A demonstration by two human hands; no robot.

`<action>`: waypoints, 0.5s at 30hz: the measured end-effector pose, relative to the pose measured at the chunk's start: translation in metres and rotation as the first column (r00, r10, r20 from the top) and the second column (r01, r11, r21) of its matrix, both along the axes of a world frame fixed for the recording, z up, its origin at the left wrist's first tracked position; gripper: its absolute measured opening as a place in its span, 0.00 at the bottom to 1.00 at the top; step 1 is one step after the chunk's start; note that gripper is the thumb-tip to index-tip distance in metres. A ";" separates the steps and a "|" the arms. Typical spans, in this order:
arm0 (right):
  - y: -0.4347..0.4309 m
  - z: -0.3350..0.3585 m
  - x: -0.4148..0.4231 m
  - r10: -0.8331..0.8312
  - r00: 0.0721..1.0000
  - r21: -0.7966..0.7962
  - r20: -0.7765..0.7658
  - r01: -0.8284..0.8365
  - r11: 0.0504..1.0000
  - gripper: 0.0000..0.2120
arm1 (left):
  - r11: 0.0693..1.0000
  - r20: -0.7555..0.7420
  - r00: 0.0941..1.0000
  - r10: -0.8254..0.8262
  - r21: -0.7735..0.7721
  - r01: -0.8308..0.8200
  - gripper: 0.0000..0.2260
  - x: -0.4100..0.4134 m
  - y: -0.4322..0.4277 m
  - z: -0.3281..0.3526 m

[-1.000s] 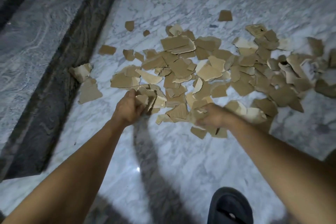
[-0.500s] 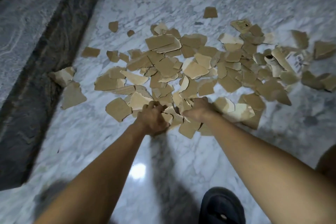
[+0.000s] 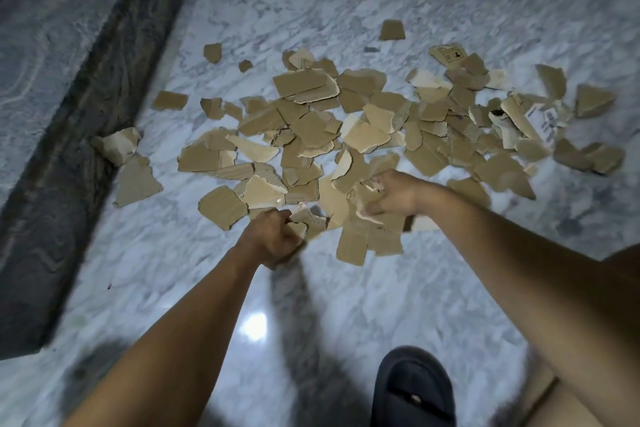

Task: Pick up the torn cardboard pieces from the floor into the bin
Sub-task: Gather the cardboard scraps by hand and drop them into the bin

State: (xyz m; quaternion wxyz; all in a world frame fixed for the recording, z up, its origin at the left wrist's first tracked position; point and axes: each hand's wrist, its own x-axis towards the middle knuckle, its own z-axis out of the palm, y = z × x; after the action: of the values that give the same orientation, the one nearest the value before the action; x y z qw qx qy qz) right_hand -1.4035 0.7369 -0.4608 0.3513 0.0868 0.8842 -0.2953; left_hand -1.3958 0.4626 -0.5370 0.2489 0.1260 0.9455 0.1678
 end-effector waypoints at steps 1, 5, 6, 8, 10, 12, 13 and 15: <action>-0.002 -0.003 0.003 0.057 0.997 0.021 0.057 -0.058 0.998 0.42 | 1.000 0.021 1.000 -0.001 -0.002 0.001 0.17 0.001 -0.003 -0.001; -0.015 -0.031 0.019 0.283 0.952 0.284 0.119 -0.306 0.909 0.32 | 0.999 0.104 0.994 0.034 -0.012 -0.033 0.25 0.006 -0.012 -0.001; -0.015 -0.039 0.026 0.336 0.936 0.352 0.103 -0.351 0.868 0.29 | 0.999 0.102 0.994 0.049 -0.007 -0.049 0.25 0.006 -0.015 0.001; -0.009 -0.050 0.039 0.372 0.928 0.387 0.028 -0.353 0.852 0.25 | 0.993 0.079 0.991 0.106 0.034 -0.109 0.23 0.005 -0.021 0.006; -0.004 -0.058 0.051 0.350 0.934 0.372 -0.066 -0.303 0.878 0.21 | 0.959 0.076 0.971 0.225 0.161 -0.235 0.16 0.005 -0.027 0.012; 0.000 -0.064 0.057 0.329 0.936 0.367 -0.124 -0.265 0.892 0.21 | 0.928 0.042 0.956 0.290 0.231 -0.291 0.11 0.002 -0.026 0.021; 0.001 -0.065 0.057 0.318 0.939 0.356 -0.128 -0.256 0.899 0.20 | 0.920 0.025 0.950 0.313 0.242 -0.309 0.12 -0.002 -0.025 0.023; 0.005 -0.065 0.052 0.291 0.946 0.330 -0.142 -0.232 0.915 0.20 | 0.922 -0.002 0.938 0.346 0.186 -0.340 0.15 -0.014 -0.024 0.023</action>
State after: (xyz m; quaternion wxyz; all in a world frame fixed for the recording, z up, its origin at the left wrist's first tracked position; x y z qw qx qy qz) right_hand -1.3517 0.7422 -0.5257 0.2848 -0.0073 0.9522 -0.1105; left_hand -1.4098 0.4384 -0.5143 0.1867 -0.0161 0.9377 0.2926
